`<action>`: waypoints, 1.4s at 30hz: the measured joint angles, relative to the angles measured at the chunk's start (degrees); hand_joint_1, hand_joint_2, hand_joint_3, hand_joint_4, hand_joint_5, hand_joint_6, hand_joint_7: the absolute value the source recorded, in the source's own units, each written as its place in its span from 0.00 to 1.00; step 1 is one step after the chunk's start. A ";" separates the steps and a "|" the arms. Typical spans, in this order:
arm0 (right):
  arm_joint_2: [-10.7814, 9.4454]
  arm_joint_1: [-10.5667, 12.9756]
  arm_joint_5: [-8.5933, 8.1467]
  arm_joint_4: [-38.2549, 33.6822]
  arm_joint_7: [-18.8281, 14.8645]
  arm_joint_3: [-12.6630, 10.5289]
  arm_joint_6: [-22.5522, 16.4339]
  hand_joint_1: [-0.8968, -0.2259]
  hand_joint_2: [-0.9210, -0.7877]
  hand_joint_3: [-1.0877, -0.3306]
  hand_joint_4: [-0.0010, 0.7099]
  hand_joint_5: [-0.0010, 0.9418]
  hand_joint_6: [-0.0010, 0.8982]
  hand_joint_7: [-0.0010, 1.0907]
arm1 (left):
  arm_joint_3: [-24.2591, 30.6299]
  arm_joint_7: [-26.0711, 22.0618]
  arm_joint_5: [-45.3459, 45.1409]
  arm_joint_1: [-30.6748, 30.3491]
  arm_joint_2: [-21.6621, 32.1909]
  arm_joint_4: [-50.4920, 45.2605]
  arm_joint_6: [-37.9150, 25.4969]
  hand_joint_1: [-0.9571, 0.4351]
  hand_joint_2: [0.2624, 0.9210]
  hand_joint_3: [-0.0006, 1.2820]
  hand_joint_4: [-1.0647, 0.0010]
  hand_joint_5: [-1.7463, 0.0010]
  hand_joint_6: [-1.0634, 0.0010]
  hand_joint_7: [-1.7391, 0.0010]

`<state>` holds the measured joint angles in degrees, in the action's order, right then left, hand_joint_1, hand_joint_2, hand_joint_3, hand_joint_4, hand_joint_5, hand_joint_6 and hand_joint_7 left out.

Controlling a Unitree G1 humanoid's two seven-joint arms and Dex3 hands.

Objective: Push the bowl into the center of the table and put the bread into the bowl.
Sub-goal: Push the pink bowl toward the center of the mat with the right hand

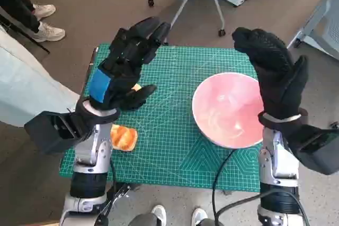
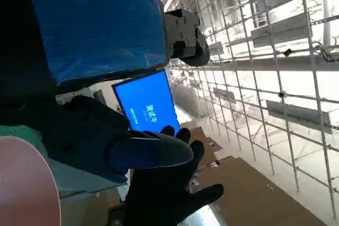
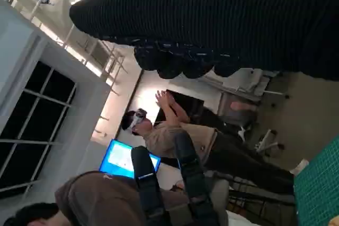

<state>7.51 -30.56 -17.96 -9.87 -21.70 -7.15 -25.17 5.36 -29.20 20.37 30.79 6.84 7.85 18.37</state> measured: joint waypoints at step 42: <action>0.16 0.00 -0.17 0.01 -0.16 -0.33 -0.06 0.41 0.00 0.47 0.35 0.01 0.09 0.58 | 0.09 -0.77 0.55 0.08 0.19 0.38 -1.54 0.30 1.00 0.31 0.84 1.00 1.00 0.67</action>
<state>7.67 -30.55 -18.14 -9.86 -21.86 -7.48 -25.23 5.45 -29.97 20.93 30.87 7.03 8.23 16.83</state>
